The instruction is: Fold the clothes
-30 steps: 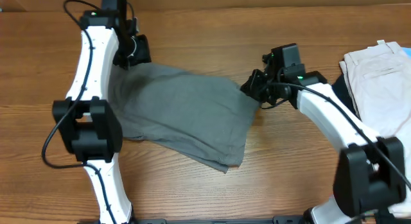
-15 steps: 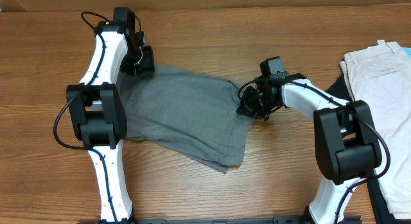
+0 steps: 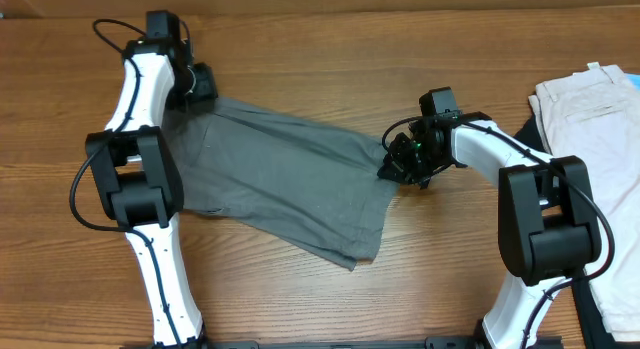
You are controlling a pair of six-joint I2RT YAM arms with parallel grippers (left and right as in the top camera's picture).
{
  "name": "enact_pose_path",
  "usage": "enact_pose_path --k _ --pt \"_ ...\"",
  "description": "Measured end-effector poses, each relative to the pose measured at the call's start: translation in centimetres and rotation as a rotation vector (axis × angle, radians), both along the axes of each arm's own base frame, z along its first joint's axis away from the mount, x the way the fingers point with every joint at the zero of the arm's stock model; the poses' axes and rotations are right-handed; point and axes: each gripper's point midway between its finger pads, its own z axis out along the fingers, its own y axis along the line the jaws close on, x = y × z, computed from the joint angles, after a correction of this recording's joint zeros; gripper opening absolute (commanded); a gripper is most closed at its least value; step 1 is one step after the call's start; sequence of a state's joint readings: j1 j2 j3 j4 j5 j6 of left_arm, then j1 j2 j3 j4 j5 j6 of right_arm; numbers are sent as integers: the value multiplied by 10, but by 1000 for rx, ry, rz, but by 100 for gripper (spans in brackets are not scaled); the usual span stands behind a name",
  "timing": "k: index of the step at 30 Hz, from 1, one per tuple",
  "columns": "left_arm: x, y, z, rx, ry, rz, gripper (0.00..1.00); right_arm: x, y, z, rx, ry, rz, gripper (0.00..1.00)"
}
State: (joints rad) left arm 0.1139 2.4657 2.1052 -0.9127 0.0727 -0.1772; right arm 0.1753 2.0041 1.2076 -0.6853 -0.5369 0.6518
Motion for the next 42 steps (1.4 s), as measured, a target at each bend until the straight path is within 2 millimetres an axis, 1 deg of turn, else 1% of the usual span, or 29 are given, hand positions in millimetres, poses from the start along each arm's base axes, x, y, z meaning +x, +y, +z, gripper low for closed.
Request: enact_pose_path --k 3,6,8,10,11,13,14,16,17,18,19,20,22,23,26,28,31,33,35,40,42 --pt "-2 20 1 26 19 35 66 3 -8 2 -26 7 -13 4" --pt "0 39 13 50 21 69 68 10 -30 8 -91 27 -48 4" --pt "6 50 33 72 -5 88 71 20 -52 17 -151 31 -78 4" --pt "11 58 65 93 -42 104 74 33 -74 31 -204 22 -100 4" --pt "14 60 85 101 -70 107 75 39 -85 40 -231 17 -108 4" --pt "16 59 118 108 -118 108 75 54 -102 63 -263 -20 -124 4" --pt "12 57 132 103 -124 105 74 59 -109 78 -276 -32 -129 4" --pt "-2 49 146 71 -98 93 66 66 -115 102 -281 -59 -122 4" --pt "-12 42 149 39 -69 79 61 68 -115 111 -276 -71 -113 4" --pt "-20 35 149 6 -40 64 60 70 -111 121 -256 -91 -91 4" --pt "-30 26 147 -31 0 40 56 70 -105 128 -235 -107 -61 4" --pt "-41 18 144 -64 43 21 47 67 -97 132 -216 -105 -27 4" --pt "-63 1 132 -123 152 -16 22 52 -74 132 -188 -79 58 4" --pt "-70 -7 123 -144 196 -38 13 45 -61 129 -179 -66 98 4" --pt "-85 -31 95 -183 305 -98 11 20 -6 118 -152 -50 257 4" --pt "-98 -45 74 -194 387 -127 6 0 30 107 -140 -39 350 4" --pt "-116 -57 50 -194 483 -153 5 -28 69 90 -137 -23 442 4" --pt "-125 -57 37 -191 529 -153 6 -40 82 79 -141 -7 460 4" --pt "-132 -53 24 -187 558 -144 6 -49 88 67 -145 10 457 4" --pt "-148 -35 -9 -187 610 -99 12 -67 82 30 -139 75 412 4" --pt "-149 -32 -12 -210 595 -80 13 -79 77 16 -127 114 396 4"
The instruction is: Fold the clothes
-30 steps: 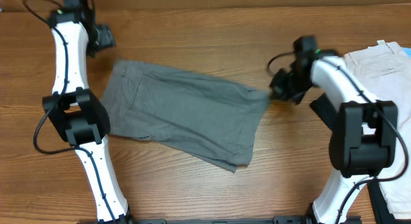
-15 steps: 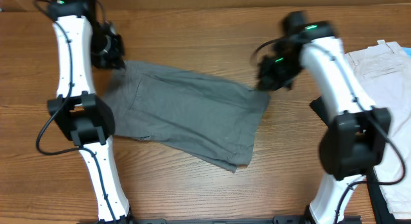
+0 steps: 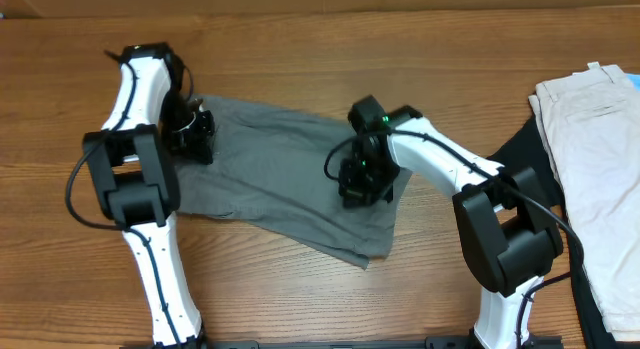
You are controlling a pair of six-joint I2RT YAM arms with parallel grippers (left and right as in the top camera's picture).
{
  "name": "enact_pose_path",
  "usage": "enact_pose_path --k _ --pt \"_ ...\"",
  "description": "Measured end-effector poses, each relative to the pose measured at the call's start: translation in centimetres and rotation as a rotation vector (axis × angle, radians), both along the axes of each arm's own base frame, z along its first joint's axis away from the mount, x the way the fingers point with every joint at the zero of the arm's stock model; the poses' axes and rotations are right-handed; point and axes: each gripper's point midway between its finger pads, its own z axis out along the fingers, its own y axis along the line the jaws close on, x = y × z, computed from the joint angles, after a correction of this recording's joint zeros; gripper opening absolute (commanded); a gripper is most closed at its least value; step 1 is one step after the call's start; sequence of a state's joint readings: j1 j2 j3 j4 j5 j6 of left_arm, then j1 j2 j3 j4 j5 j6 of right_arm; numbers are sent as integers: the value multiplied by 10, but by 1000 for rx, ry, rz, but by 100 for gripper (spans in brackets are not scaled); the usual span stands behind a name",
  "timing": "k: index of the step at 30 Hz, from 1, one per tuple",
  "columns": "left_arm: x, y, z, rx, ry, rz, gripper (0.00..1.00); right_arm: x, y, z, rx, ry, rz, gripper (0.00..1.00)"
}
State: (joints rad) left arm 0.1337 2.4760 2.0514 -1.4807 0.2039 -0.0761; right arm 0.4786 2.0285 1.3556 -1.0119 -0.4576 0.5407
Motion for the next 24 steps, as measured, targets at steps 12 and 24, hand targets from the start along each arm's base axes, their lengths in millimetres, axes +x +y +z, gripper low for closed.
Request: enact_pose_path --k 12,24 --pt "-7 15 -1 -53 -13 179 12 -25 -28 -18 -35 146 -113 4" --pt "24 73 34 53 -107 256 96 55 -160 24 -306 48 -380 4"
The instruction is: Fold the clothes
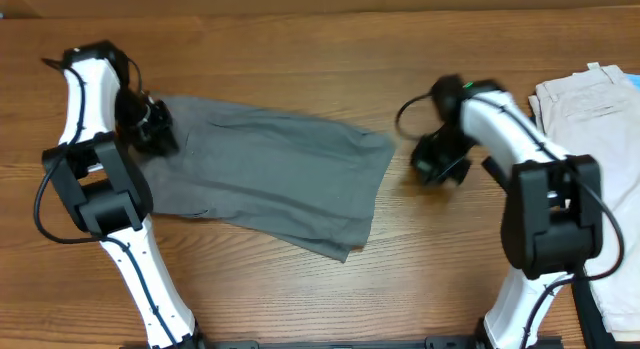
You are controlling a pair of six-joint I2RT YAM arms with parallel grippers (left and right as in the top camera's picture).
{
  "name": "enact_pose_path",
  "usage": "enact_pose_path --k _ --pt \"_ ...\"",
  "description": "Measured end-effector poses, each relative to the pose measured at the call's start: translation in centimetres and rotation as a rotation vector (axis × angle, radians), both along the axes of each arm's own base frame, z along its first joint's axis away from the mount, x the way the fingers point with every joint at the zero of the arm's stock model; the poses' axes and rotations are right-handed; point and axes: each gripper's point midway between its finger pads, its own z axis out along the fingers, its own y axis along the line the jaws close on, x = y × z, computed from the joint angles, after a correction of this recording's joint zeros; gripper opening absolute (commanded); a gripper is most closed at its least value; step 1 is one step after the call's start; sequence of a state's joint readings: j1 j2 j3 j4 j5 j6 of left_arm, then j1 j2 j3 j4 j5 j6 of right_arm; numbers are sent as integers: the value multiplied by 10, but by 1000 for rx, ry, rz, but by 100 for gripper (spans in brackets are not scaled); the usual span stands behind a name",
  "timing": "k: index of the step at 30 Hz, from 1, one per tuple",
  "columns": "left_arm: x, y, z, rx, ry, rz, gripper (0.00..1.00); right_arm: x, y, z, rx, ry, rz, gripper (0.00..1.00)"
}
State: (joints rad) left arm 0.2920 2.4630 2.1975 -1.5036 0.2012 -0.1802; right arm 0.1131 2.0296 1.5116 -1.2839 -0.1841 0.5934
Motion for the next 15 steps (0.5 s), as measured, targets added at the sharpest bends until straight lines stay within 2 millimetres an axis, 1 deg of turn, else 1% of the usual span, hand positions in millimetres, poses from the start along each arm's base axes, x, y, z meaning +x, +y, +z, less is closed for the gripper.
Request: enact_pose_path --k 1,2,3,4,5,7,10,13,15 --pt "7 3 7 12 -29 -1 100 9 -9 11 -9 -21 -11 5" --pt "12 4 13 23 -52 -2 100 16 -13 18 -12 -41 -16 10" --pt "17 6 19 34 -71 -4 100 25 -19 29 -18 -69 -19 18" --pt "19 7 23 42 -83 -5 100 32 -22 37 -22 -90 -20 29" --pt "22 9 27 54 -97 -7 100 36 -24 44 -23 -107 -14 50" --pt "26 13 32 75 -117 -10 100 44 -26 54 -25 -140 7 71" --pt "31 24 33 96 -148 -23 100 46 -26 58 -24 -153 31 83" --pt "35 41 32 113 -184 -30 100 43 -26 58 -25 -145 52 85" --pt "32 58 31 118 -199 -31 100 43 -26 58 -27 -146 60 86"
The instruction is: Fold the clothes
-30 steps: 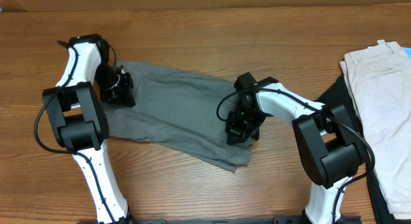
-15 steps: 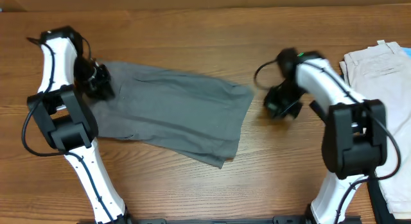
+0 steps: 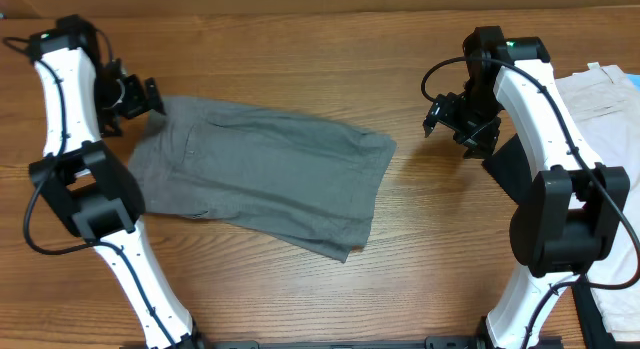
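Observation:
Grey shorts [image 3: 262, 174] lie spread flat on the wooden table [image 3: 300, 49], slanting from upper left to lower right. My left gripper [image 3: 148, 96] sits just beside the shorts' upper left corner; its fingers are too dark to tell apart, and whether they touch the cloth is unclear. Well to the right of the shorts' right edge, my right gripper [image 3: 438, 119] hangs over bare wood. Its fingers look spread and nothing is between them.
A pile of beige trousers [image 3: 605, 149] lies at the right edge of the table, with a dark garment [image 3: 510, 169] showing from under it beside my right arm. The table's back edge runs along the top of the view.
My left gripper has moved from the shorts' left edge up to their upper left corner. My right gripper has moved a little up and stays off the cloth. The shorts lie much the same.
At first my left gripper was at the shorts' upper left corner and my right at their right edge. Then both were over the cloth, which was bunched inward. After that the shorts lay wider and flatter with the right gripper off them, as now.

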You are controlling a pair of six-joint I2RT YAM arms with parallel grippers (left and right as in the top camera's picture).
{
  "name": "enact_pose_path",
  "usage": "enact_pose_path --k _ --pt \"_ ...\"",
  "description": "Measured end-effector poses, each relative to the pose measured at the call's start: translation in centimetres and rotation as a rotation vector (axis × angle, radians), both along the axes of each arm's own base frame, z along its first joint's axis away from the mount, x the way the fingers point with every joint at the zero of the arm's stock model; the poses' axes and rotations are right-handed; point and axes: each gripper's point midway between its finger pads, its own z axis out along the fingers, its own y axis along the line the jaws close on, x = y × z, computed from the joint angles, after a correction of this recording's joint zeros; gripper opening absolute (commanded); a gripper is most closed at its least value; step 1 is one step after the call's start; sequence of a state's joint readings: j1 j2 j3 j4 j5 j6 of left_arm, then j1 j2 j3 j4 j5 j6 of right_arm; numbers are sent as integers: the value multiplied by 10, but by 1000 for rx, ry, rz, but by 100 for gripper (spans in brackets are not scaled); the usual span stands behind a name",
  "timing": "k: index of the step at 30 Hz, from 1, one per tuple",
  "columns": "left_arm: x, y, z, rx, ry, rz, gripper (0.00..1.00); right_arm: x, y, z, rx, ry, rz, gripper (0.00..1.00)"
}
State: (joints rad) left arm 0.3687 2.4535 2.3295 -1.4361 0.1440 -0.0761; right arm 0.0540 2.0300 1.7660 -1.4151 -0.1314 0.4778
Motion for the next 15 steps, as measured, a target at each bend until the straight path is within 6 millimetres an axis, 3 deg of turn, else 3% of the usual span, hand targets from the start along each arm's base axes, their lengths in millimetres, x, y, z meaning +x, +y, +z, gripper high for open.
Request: enact_pose_path --k 4,7,15 --pt "-9 22 -3 -20 -16 -23 100 0 0 0 0 0 7 86" --pt "-14 28 -3 -93 -48 -62 100 0 0 0 -1 -1 8 86" --pt "-22 12 -20 -292 -106 -171 100 0 0 0 -1 -1 8 86"
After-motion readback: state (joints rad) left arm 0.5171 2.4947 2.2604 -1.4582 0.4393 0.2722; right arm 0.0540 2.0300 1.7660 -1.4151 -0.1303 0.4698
